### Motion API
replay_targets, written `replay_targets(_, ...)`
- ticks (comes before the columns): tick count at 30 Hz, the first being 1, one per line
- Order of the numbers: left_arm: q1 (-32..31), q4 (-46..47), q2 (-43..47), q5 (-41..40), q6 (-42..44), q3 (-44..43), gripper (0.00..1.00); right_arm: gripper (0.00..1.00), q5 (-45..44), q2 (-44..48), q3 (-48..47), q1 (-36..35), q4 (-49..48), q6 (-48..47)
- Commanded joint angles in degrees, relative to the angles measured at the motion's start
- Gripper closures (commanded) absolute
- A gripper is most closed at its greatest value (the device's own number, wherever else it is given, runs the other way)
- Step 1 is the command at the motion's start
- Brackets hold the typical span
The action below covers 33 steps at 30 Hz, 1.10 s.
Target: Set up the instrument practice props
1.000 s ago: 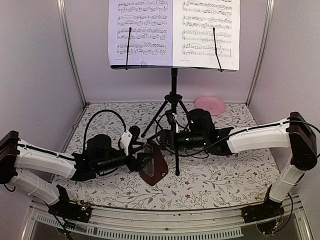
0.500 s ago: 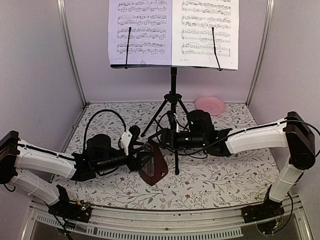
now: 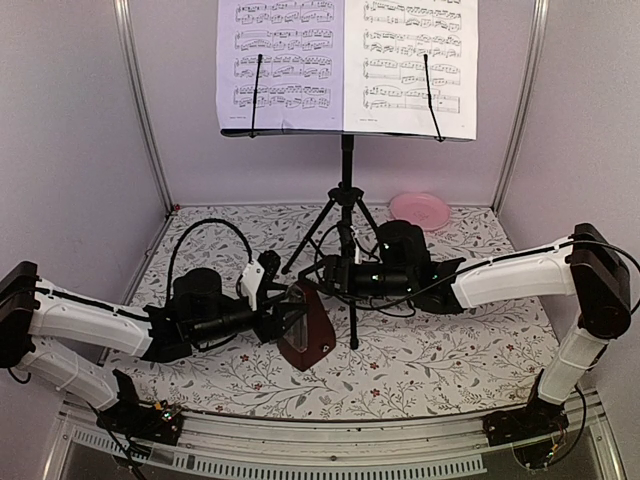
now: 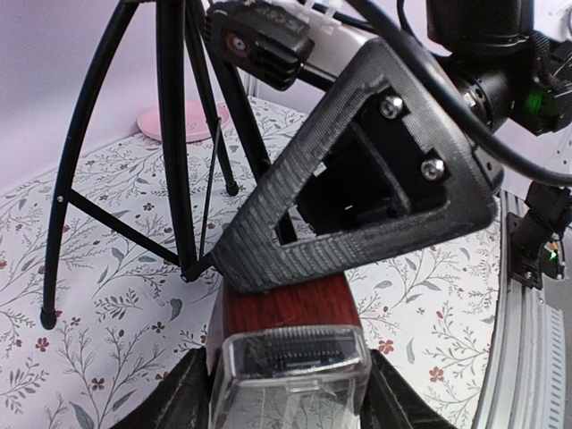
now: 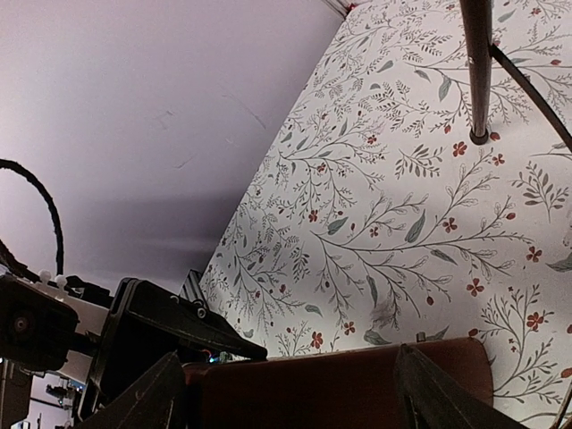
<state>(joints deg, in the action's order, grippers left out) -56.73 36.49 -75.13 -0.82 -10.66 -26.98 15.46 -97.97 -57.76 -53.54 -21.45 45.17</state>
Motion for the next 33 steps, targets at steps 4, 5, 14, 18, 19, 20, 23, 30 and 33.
replay_targets(4, 0.91, 1.92, -0.70, -0.19, 0.37, -1.05, 0.47, 0.14, -0.35, 0.32, 0.78, -0.05, 1.85, -1.25)
replay_targets(5, 0.84, 1.94, -0.78, -0.27, 0.37, -1.12, 0.47, 0.13, -0.30, 0.28, 0.66, -0.25, 1.85, -1.37)
replay_targets(14, 0.83, 2.29, -0.21, -0.44, 0.30, -0.59, 0.56, 0.20, -2.10, 0.21, 1.76, -0.33, 2.34, -0.80)
replay_targets(18, 0.86, 3.04, 0.54, -0.80, -0.10, 0.62, 0.59, 0.23, -2.45, -0.55, 2.63, -0.36, 2.63, -0.36)
replay_targets(19, 0.76, 3.11, 0.68, -0.77, -0.19, 0.96, 0.60, 0.23, -2.60, -0.69, 2.89, -0.35, 2.71, -0.35)
replay_targets(20, 0.79, 3.22, 0.69, -0.76, -0.26, 1.23, 0.61, 0.23, -2.75, -0.84, 3.10, -0.35, 2.84, -0.46)
replay_targets(23, 0.75, 3.56, 1.03, -0.67, -0.62, 2.51, 0.62, 0.24, -3.24, -1.35, 3.77, -0.45, 3.20, -0.85)
replay_targets(30, 0.59, 4.28, 3.66, -0.27, -0.57, 6.06, 0.68, 0.25, -6.01, -2.85, 4.65, -1.20, 5.04, -3.30)
replay_targets(33, 0.61, 4.18, 4.07, -0.32, 0.01, 6.70, 0.69, 0.25, -6.54, -3.75, 5.21, -1.18, 5.41, -4.13)
